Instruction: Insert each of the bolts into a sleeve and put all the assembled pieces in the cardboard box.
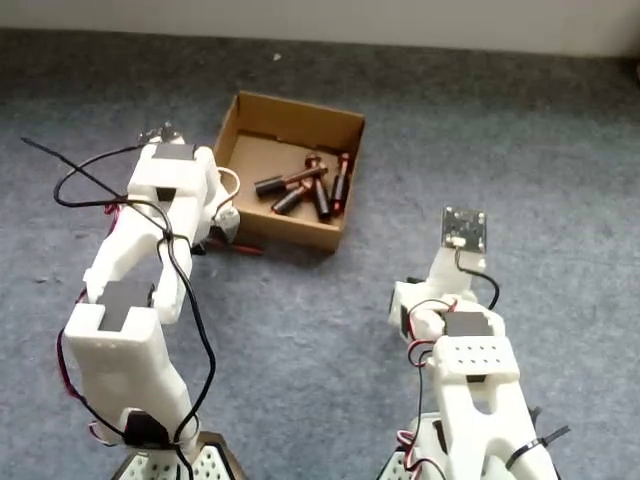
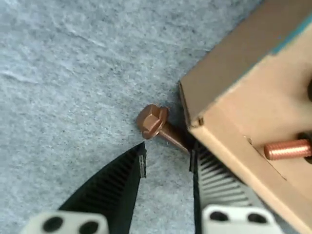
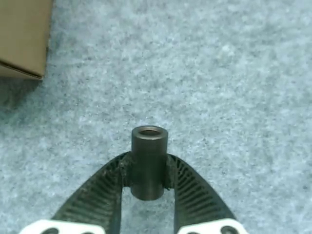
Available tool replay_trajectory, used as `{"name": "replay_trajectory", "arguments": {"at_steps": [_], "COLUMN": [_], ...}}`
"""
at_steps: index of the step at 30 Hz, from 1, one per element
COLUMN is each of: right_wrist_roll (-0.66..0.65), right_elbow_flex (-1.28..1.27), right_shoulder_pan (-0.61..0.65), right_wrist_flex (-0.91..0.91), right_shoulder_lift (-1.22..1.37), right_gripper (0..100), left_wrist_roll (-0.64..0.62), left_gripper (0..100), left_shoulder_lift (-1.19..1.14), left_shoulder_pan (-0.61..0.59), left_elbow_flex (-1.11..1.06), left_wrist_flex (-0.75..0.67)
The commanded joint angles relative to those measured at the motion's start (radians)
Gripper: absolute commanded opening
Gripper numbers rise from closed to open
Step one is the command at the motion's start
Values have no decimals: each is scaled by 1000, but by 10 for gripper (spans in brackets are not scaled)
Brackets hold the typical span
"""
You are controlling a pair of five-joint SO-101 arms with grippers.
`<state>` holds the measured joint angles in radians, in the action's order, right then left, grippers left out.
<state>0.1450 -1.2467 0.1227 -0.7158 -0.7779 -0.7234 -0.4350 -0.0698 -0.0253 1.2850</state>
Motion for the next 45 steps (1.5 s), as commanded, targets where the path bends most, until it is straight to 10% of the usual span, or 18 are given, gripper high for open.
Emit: {"name": "replay_trajectory", "arguments": {"at_steps": [1,29,45], "right_wrist_roll": [2,2,2], "right_elbow_flex": [5,5,5], "right_shoulder_pan": [-12,-12,-12], "right_wrist_flex": [19,19,19], "right_shoulder_lift": [-25,-25,-25], "right_gripper": [4,4,4], "left_wrist_roll": [-12,-74,-72], "left_gripper": [158,162,162], "left_shoulder_lift": [-21,-12,91], "left_shoulder_pan": [22,-154,4], "left_elbow_flex": [8,5,127], "left_wrist_flex": [5,14,282]}}
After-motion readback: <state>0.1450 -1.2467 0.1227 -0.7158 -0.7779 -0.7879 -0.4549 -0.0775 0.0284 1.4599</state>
